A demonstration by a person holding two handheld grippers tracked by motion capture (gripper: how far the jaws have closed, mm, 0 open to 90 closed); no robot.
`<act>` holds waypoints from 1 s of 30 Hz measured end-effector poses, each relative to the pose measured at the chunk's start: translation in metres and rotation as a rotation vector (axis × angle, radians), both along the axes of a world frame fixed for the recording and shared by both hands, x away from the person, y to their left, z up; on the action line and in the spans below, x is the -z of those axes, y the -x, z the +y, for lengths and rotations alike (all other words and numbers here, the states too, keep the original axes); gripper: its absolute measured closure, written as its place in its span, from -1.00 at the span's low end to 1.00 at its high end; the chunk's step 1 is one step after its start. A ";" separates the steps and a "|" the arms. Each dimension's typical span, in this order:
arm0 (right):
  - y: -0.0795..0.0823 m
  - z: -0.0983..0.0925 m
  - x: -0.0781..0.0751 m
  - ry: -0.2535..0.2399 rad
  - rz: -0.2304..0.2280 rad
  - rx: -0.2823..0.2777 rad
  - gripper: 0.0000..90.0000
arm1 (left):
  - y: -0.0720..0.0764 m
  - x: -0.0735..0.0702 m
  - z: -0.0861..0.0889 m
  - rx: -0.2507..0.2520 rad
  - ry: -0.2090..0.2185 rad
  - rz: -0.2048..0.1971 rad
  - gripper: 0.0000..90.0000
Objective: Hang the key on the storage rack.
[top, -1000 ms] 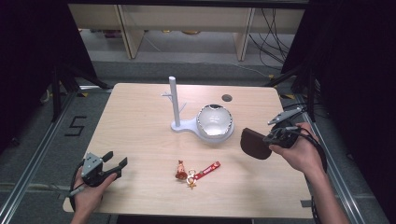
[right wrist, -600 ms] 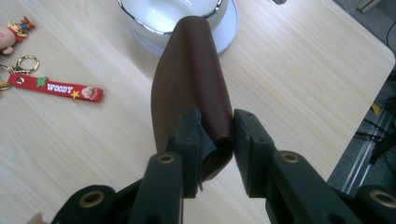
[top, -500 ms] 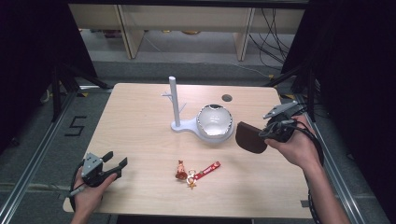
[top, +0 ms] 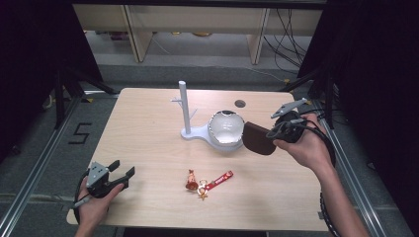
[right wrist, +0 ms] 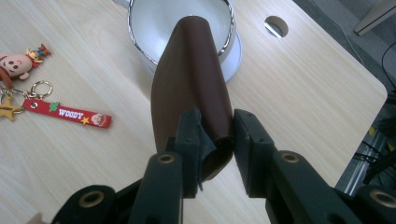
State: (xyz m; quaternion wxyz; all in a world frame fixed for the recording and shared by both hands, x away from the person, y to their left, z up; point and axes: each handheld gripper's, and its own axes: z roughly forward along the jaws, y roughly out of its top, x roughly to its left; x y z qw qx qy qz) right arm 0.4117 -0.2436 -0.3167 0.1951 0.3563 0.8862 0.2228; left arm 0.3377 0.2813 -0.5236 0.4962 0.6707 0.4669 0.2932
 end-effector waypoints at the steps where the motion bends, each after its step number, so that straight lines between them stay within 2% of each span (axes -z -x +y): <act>1: 0.000 0.000 0.000 0.000 0.000 0.000 0.63 | 0.000 0.000 0.000 0.000 0.000 0.000 -0.27; 6: -0.005 0.008 -0.002 -0.011 -0.003 0.003 0.64 | 0.000 0.000 0.000 0.000 0.001 0.001 -0.27; 11: -0.012 0.016 -0.005 -0.010 -0.019 -0.023 0.63 | 0.000 0.000 0.000 -0.002 -0.001 0.000 -0.27; 21: -0.024 0.028 -0.005 -0.003 -0.027 -0.025 0.63 | 0.000 0.000 0.000 -0.002 0.000 -0.001 -0.27; 26: -0.031 0.032 -0.004 -0.017 -0.021 -0.037 0.63 | 0.000 0.000 0.000 -0.001 -0.001 0.000 -0.27; 30: -0.038 0.039 -0.002 -0.016 -0.034 -0.046 0.63 | 0.000 0.000 0.000 -0.001 0.000 -0.001 -0.27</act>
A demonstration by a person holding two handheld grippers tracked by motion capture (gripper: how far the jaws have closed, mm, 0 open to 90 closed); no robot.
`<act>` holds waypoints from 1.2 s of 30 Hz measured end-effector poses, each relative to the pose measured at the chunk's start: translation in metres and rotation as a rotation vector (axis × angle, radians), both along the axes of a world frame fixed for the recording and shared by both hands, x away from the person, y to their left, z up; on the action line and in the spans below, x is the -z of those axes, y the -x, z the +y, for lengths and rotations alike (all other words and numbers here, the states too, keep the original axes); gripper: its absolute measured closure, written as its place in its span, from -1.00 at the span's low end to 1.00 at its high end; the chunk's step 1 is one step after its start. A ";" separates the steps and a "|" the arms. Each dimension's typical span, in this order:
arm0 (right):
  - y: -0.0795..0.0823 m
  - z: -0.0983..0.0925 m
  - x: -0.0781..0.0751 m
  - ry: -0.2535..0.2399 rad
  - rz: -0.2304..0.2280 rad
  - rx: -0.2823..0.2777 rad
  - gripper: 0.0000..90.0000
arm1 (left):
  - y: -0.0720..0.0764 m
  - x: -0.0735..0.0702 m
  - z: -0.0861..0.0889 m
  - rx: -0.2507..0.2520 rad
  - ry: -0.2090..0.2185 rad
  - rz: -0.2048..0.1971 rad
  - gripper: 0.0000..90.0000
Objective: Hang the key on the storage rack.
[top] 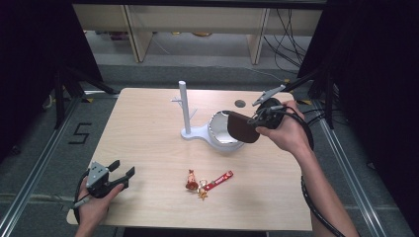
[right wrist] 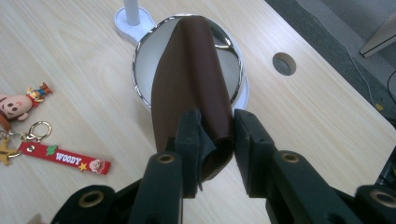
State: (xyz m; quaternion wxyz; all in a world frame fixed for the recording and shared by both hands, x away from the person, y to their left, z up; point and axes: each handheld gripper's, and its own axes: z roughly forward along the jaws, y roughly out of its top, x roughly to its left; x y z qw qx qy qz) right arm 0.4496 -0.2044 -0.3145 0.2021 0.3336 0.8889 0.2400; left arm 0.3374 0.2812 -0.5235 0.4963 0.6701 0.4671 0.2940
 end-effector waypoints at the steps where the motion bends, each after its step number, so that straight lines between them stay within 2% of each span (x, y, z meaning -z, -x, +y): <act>1: -0.001 0.002 0.000 0.002 0.006 -0.003 0.63 | 0.000 0.000 0.000 -0.001 -0.001 0.001 -0.27; 3: -0.004 0.005 0.002 0.010 -0.004 0.000 0.63 | 0.000 0.000 0.000 0.000 0.000 0.000 -0.27; 7: -0.009 0.010 0.004 -0.001 0.009 -0.009 0.63 | 0.000 0.000 0.000 0.000 0.000 0.001 -0.27; 8: -0.010 0.014 0.005 -0.010 0.018 0.004 0.63 | 0.000 0.000 0.000 0.000 0.000 0.002 -0.27; 10: -0.013 0.015 0.005 0.001 0.004 -0.018 0.63 | 0.000 0.000 0.000 0.000 0.001 0.003 -0.27; 14: -0.016 0.020 0.007 -0.010 0.012 -0.005 0.63 | 0.000 0.000 0.000 0.000 0.000 0.002 -0.27; 16: -0.019 0.022 0.008 -0.001 0.006 -0.018 0.63 | 0.000 0.000 0.000 0.000 0.000 0.000 -0.27; 19: -0.021 0.026 0.011 -0.015 0.022 -0.018 0.63 | 0.000 0.000 0.000 0.002 0.002 0.001 -0.27; 21: -0.026 0.028 0.013 0.000 0.001 -0.031 0.63 | 0.000 0.000 0.000 -0.001 0.001 0.003 -0.27; 23: -0.028 0.030 0.015 -0.018 0.018 -0.019 0.63 | 0.000 0.000 0.000 -0.001 0.001 0.002 -0.27; 24: -0.030 0.030 0.016 -0.013 0.008 -0.032 0.63 | 0.000 0.000 0.000 -0.001 0.001 0.002 -0.27; 29: -0.036 0.034 0.023 -0.007 0.021 -0.024 0.63 | 0.000 0.000 0.000 0.000 -0.001 0.002 -0.27; 30: -0.037 0.034 0.024 -0.003 0.020 -0.036 0.63 | 0.000 0.000 0.000 0.000 0.000 0.002 -0.27; 31: -0.037 0.036 0.025 -0.011 0.029 -0.021 0.63 | 0.000 0.000 0.000 0.000 0.000 0.002 -0.27; 33: -0.039 0.036 0.026 -0.005 0.019 -0.034 0.63 | 0.000 0.000 0.000 0.000 0.000 0.001 -0.27; 36: -0.042 0.039 0.031 -0.009 0.032 -0.035 0.63 | 0.000 0.000 0.000 0.000 0.000 0.001 -0.27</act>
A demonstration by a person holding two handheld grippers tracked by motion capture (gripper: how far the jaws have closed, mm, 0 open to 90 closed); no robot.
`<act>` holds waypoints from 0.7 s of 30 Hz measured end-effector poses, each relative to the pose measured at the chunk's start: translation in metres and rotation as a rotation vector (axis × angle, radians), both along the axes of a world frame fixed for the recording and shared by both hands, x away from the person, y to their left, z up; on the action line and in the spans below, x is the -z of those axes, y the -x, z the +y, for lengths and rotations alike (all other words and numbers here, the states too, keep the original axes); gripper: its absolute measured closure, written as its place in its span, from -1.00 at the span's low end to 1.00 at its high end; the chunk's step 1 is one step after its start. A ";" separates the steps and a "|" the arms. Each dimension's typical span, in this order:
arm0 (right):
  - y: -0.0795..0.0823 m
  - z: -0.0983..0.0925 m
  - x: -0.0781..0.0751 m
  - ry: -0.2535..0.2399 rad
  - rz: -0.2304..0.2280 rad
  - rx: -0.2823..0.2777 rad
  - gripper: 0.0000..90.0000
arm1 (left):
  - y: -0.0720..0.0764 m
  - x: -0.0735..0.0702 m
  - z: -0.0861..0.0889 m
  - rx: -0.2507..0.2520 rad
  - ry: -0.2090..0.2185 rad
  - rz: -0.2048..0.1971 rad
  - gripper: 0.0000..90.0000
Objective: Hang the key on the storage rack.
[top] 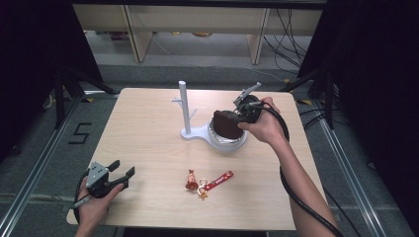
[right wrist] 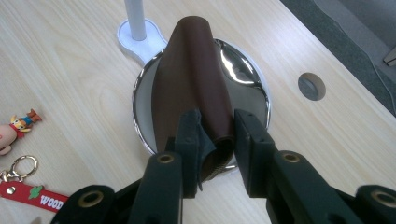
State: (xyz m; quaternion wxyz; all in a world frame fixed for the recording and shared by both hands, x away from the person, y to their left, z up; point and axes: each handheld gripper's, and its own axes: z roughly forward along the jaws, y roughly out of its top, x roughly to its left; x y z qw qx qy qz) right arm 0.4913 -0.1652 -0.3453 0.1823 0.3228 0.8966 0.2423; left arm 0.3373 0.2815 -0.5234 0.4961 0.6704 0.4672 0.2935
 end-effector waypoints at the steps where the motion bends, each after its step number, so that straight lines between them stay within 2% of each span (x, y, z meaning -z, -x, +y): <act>1: 0.000 0.001 0.001 0.003 -0.002 0.000 0.63 | 0.000 0.000 0.000 0.000 0.000 0.000 -0.27; 11: -0.005 0.005 0.011 0.000 0.009 -0.005 0.62 | 0.000 0.000 0.000 0.002 0.000 -0.002 -0.27; 13: -0.007 0.003 0.015 0.012 0.004 -0.019 0.62 | 0.000 0.000 0.000 0.003 0.000 -0.003 -0.27; 21: -0.010 -0.002 0.021 -0.005 0.003 -0.027 0.60 | 0.000 0.000 -0.001 0.007 -0.008 0.001 -0.27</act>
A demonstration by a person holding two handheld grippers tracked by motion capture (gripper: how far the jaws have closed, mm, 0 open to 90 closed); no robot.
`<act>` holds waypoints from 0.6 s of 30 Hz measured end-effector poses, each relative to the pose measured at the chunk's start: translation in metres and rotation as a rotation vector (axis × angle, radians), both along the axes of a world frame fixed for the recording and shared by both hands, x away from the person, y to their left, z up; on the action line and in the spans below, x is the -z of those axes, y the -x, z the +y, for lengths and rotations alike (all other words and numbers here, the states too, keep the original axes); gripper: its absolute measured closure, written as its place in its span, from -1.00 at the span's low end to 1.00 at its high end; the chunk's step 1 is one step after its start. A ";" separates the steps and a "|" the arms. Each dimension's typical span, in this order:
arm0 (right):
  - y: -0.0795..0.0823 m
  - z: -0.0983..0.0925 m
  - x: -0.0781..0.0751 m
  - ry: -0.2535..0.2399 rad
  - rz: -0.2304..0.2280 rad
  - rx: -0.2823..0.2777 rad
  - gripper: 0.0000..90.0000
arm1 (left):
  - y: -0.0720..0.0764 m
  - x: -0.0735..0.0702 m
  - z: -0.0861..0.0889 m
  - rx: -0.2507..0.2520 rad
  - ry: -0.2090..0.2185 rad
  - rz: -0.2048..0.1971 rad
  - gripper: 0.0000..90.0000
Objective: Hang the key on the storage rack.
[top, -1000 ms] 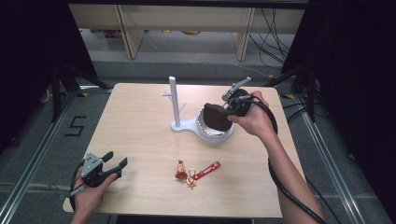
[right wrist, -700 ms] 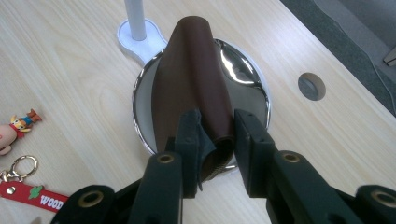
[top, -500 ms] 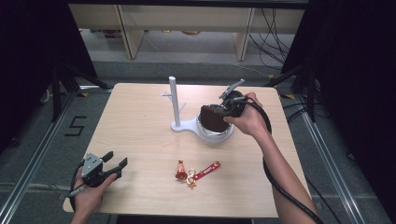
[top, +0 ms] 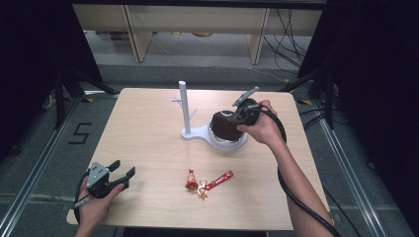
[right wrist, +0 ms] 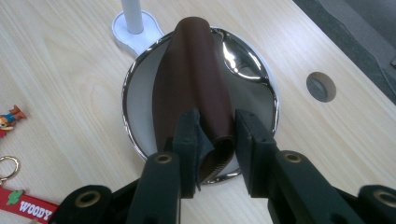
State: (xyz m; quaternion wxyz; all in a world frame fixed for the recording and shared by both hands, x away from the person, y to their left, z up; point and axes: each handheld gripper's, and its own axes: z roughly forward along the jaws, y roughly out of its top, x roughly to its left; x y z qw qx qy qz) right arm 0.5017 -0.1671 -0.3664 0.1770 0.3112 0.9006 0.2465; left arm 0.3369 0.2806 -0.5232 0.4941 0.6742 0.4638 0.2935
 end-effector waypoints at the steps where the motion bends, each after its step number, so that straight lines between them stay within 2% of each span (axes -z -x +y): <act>1: 0.000 -0.001 0.001 -0.001 0.002 0.005 0.58 | 0.000 0.000 0.000 -0.002 0.002 0.001 -0.27; 4: -0.001 -0.004 0.002 -0.013 0.000 0.002 0.55 | 0.000 0.000 0.000 -0.002 0.003 0.001 -0.27; 7: -0.003 -0.008 0.006 -0.052 -0.003 0.003 0.42 | -0.001 0.001 -0.001 0.007 0.008 -0.008 -0.27; 8: -0.004 -0.009 0.006 -0.047 -0.010 0.007 0.35 | 0.000 0.000 -0.001 -0.002 0.000 0.001 -0.27; 9: -0.004 -0.009 0.006 -0.047 -0.010 0.007 0.35 | 0.000 0.000 -0.001 -0.002 0.000 0.001 -0.27; 11: -0.005 -0.010 0.010 -0.045 -0.012 0.014 0.21 | 0.000 0.000 0.000 0.003 0.007 -0.004 -0.27; 14: -0.003 -0.010 0.010 -0.057 0.002 0.026 0.11 | 0.000 0.000 0.000 0.000 0.010 -0.004 -0.27; 18: 0.001 -0.014 0.006 -0.093 -0.025 0.041 0.06 | 0.000 0.000 0.000 0.003 0.007 -0.003 -0.27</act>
